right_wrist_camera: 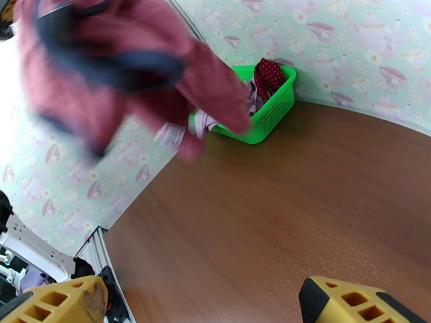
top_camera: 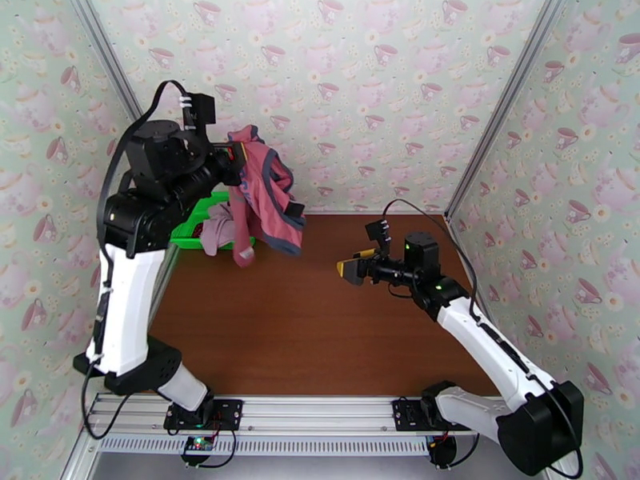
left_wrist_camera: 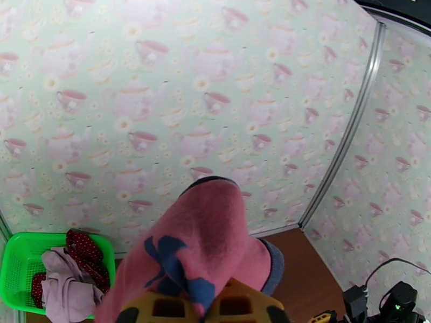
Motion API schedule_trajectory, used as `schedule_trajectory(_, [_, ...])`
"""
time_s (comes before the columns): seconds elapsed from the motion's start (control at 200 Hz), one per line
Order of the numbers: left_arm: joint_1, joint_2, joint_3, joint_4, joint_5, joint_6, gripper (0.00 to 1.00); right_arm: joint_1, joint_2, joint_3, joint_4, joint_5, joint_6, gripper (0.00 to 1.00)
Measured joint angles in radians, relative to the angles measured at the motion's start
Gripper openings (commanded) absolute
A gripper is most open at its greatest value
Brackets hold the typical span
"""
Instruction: Fold and stack the mixed laundry pile
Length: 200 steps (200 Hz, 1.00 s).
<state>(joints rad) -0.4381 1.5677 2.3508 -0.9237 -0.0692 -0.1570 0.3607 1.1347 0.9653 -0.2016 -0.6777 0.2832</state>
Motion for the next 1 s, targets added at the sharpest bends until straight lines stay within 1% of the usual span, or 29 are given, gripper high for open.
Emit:
schedule_trajectory(0.15, [-0.067,-0.092,-0.342,0.079,-0.04,-0.028,0.0,0.0,-0.059,0.0,-0.084,0.063,-0.01,1.0])
schedule_trajectory(0.21, [-0.077,-0.082,-0.43,0.092,-0.048,-0.047,0.0,0.0,-0.076,0.0,-0.117,0.087,-0.014,1.0])
schedule_trajectory(0.27, [-0.081,-0.05,-0.467,0.097,-0.051,-0.062,0.0,0.0,-0.089,0.0,-0.145,0.111,-0.017,1.0])
schedule_trajectory(0.366, [-0.087,0.014,-0.459,0.122,-0.052,-0.079,0.0,0.0,-0.103,0.001,-0.187,0.153,-0.019,1.0])
schedule_trajectory(0.441, [-0.087,0.078,-0.393,0.129,-0.054,-0.079,0.0,0.0,-0.106,0.004,-0.211,0.183,-0.023,1.0])
schedule_trajectory(0.591, [-0.092,0.241,-0.145,0.172,-0.07,-0.057,0.0,-0.003,-0.105,0.013,-0.233,0.226,-0.025,1.0])
schedule_trajectory(0.731, [-0.1,0.381,0.118,0.163,-0.081,-0.021,0.0,-0.008,-0.098,0.023,-0.239,0.248,-0.025,1.0])
schedule_trajectory(0.806, [-0.116,0.421,0.2,0.156,-0.097,0.005,0.0,-0.01,-0.097,0.023,-0.239,0.256,-0.025,1.0])
schedule_trajectory(0.861, [-0.137,0.421,0.198,0.151,-0.11,0.029,0.0,-0.015,-0.097,0.023,-0.239,0.259,-0.025,1.0])
schedule_trajectory(0.917, [-0.164,0.397,0.139,0.162,-0.13,0.048,0.0,-0.02,-0.097,0.023,-0.239,0.266,-0.026,1.0])
schedule_trajectory(1.002, [-0.216,0.314,-0.082,0.208,-0.163,0.072,0.0,-0.029,-0.097,0.023,-0.244,0.277,-0.03,1.0])
